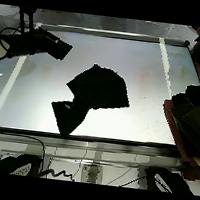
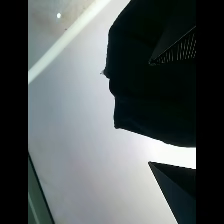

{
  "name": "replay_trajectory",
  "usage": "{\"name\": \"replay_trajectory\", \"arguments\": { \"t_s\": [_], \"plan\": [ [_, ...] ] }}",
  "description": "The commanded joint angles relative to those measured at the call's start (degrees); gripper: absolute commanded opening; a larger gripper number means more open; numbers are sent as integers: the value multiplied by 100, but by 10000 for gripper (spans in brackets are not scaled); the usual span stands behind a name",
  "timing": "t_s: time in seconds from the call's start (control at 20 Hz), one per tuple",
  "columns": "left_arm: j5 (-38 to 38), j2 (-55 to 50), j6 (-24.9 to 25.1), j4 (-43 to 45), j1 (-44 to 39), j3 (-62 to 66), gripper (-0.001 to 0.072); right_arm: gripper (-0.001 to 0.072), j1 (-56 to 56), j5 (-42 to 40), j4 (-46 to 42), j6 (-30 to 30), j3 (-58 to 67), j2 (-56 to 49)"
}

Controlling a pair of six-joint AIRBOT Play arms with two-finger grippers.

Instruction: Fold the clothes and pants, and hang the long-sleeved shirts on hangers.

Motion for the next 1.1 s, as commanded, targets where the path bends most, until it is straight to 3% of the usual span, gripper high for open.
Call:
{"name": "replay_trajectory", "arguments": {
  "t_s": [0.0, 0.45, 0.6, 0.8, 1.05],
  "plan": [
    [0, -2, 0, 0, 7, -2, 699, 29, 7, -2, 2, 2, -2, 2],
    [2, -2, 0, 0, 7, -2, 700, 29, 7, -11, 20, 2, -2, 2],
    [0, -2, -7, -155, 0, -2, 699, 30, 7, -481, 13, -22, -2, 2],
    [-105, 17, -903, -1010, 0, -2, 700, 29, 9, -699, 181, -756, -24, -59],
    [-1198, 42, -990, -164, 166, -2, 678, 29, 9, -852, 415, -883, -417, -83]
  ]
}}
